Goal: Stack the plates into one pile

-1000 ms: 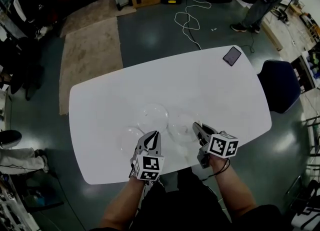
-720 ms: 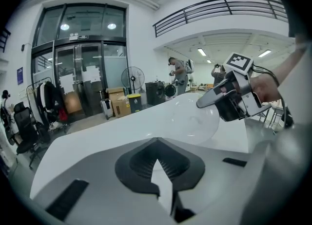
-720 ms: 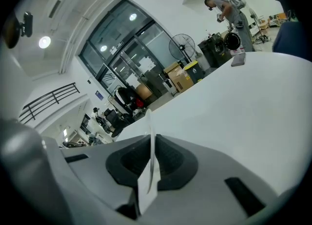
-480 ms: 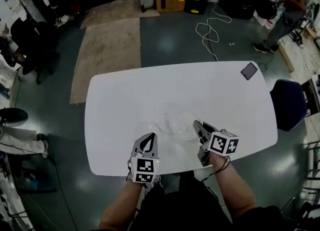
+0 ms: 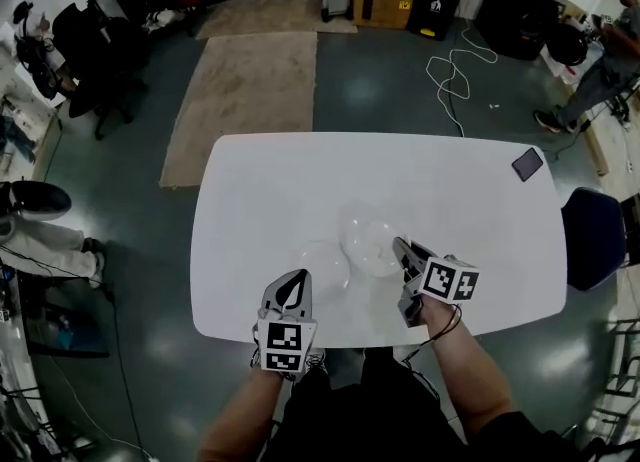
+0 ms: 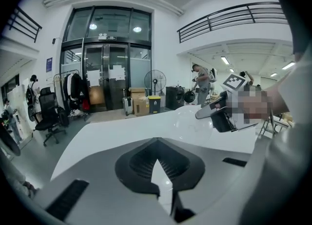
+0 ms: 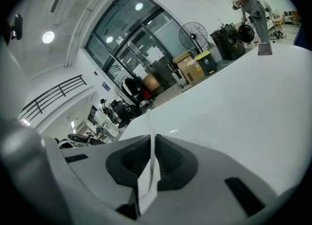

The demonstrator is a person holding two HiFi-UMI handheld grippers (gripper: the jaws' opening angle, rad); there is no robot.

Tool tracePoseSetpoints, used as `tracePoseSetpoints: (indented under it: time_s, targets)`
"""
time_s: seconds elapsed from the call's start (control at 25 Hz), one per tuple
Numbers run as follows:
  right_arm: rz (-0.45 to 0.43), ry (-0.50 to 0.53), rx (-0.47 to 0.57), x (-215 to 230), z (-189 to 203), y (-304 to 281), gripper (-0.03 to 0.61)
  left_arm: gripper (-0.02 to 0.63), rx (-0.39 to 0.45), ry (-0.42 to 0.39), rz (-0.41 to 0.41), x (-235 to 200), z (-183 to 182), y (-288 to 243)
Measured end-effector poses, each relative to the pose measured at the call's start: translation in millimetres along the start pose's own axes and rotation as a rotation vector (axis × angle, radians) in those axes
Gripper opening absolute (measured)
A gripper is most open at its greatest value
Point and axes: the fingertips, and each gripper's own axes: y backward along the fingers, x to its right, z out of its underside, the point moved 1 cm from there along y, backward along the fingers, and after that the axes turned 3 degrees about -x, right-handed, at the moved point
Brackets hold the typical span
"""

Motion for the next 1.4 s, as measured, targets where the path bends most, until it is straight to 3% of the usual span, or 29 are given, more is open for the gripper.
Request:
tracePoseSetpoints:
  time_s: [0.36,0.92,1.4]
  targets:
    - [0.011,-0.037,-0.065,10.7,11.0,-43.2,0.035,0.017,-0.014,0.055,-0.041,-19.8,14.8,-3.9]
    - [0.028,-0.074,-0.103,27.0,14.8,-60.3,0.035,0.017,-0.012,0.075,-0.025,-16.6,6.4,-23.3]
    - [0.089,0.069,-0.146,40.3,15.9,-68.5,0.060,0.017,-0.026,0.087,-0.001,-11.8,6.1,-36.9]
